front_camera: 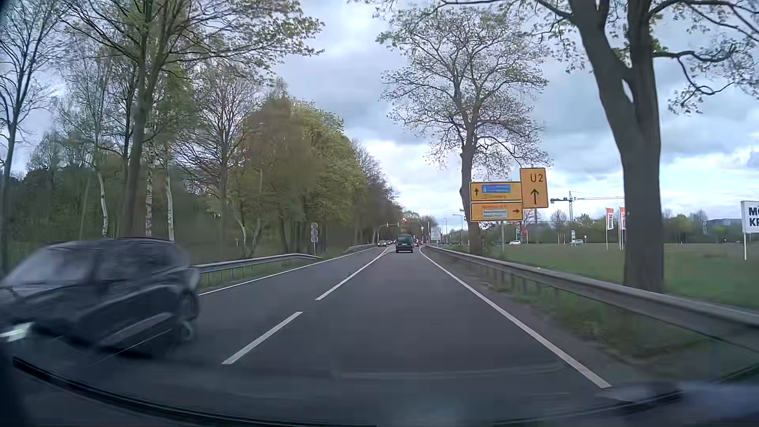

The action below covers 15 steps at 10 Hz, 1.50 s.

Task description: Follow the waypoints while adhering to traffic rules and regulations

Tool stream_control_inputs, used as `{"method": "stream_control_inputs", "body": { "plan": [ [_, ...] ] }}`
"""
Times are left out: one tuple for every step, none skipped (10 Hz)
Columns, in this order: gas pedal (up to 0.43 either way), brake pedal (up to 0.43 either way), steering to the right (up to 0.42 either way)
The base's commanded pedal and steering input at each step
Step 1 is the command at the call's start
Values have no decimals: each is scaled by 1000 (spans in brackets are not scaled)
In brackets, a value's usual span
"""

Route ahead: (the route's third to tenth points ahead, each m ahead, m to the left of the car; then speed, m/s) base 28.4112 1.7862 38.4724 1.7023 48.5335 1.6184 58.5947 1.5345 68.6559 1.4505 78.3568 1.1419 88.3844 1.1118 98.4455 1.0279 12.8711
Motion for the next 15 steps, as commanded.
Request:
{"method": "stream_control_inputs", "body": {
  "plan": [
    [87, 0, -1],
    [87, 0, -1],
    [87, 6, -1],
    [87, 0, -1],
    [87, 0, -1],
    [79, 0, -1],
    [67, 0, -1],
    [67, 0, -1],
    [59, 0, -1],
    [47, 0, -1],
    [47, 0, -1],
    [47, 6, -1],
    [39, 6, -1],
    [39, 0, -1],
    [39, 0, -1]
  ]
}}
